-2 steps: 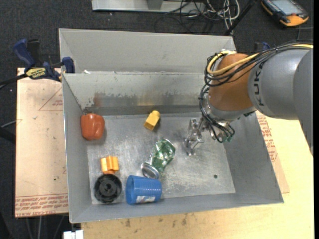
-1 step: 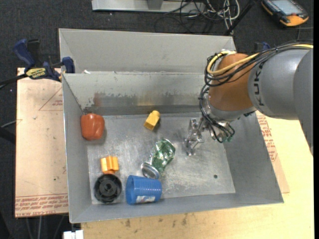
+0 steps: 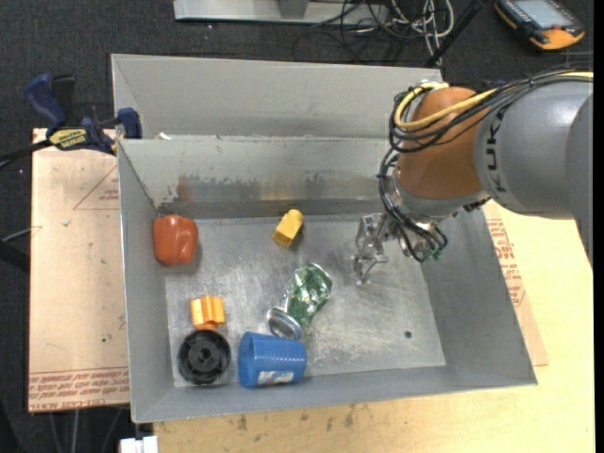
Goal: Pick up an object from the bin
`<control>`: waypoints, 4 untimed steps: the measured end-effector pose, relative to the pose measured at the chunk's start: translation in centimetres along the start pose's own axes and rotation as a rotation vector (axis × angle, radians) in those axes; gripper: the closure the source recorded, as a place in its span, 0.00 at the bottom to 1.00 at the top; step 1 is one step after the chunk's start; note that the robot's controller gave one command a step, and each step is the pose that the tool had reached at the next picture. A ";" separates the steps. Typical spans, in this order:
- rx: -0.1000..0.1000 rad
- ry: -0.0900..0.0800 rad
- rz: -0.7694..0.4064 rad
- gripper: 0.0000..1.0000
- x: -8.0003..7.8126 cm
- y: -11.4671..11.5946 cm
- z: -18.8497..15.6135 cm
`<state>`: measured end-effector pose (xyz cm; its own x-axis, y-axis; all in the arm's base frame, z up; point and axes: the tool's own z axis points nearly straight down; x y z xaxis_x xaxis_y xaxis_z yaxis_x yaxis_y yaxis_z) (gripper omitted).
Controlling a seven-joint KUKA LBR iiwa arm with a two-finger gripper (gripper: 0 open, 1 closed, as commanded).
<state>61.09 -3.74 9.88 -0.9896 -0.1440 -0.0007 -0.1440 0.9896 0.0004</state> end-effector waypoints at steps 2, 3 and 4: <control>0.000 -0.001 -0.029 1.00 -1.7 0.4 -10.9; -0.003 0.005 0.103 0.00 -5.2 4.7 -2.6; -0.001 -0.002 0.104 0.00 -5.3 4.5 -3.1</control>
Offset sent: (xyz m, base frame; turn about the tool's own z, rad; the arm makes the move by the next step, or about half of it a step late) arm 0.0300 0.0215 0.1722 -0.0734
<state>65.70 1.43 12.99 -0.9992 -0.0406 -0.0026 -0.0406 0.9992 0.0012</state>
